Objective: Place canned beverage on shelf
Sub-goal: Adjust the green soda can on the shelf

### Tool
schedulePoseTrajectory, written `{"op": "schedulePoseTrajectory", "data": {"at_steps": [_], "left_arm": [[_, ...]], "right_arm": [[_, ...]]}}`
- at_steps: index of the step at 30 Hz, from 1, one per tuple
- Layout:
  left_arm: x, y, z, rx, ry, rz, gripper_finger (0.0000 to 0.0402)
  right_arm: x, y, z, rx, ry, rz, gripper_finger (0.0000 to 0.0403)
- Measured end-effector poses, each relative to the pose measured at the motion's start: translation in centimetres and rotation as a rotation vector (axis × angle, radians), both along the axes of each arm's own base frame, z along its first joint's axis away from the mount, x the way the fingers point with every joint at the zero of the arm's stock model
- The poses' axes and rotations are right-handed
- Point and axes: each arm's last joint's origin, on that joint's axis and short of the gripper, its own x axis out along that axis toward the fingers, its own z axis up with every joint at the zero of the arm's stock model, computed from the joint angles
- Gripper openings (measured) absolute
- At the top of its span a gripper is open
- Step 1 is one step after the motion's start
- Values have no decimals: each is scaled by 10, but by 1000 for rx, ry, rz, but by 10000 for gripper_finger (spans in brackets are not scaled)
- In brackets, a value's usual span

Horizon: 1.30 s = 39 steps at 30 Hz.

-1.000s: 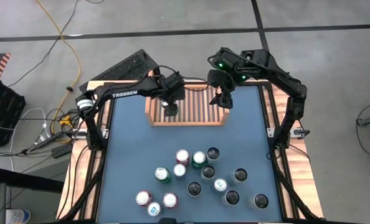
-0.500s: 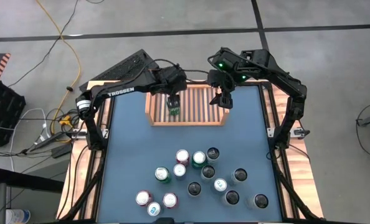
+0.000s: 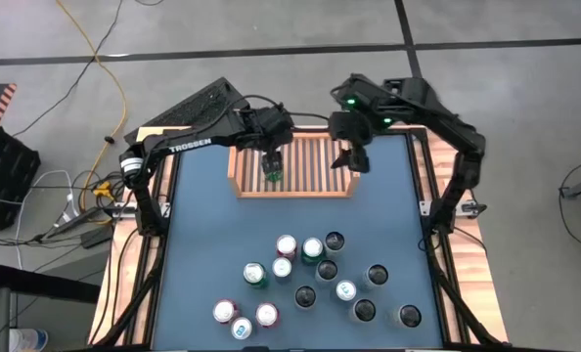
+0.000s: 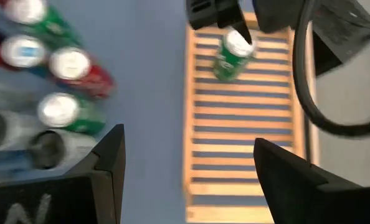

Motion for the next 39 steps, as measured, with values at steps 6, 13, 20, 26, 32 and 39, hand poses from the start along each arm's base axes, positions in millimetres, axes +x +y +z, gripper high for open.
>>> {"op": "schedulePoseTrajectory", "data": {"at_steps": [6, 13, 20, 26, 32, 39], "left_arm": [[-38, -12, 49, 34, -84, -23, 236], [-106, -12, 104, -86, -394, -35, 213], [-103, -13, 71, -163, -314, -91, 226], [-65, -4, 30, -175, -192, -98, 262], [-39, 9, -2, -177, -124, -65, 314], [-25, 15, -31, -233, -53, -35, 332]], "right_arm": [[-60, 21, 12, 22, -61, -7, 261], [-110, 39, 4, 60, -165, -102, 261], [-132, 46, -21, 60, -203, -121, 261], [-136, 47, -38, 58, -205, -127, 261], [-134, 46, -43, 73, -185, -140, 261], [-134, 46, -43, 74, -186, -140, 261]]}}
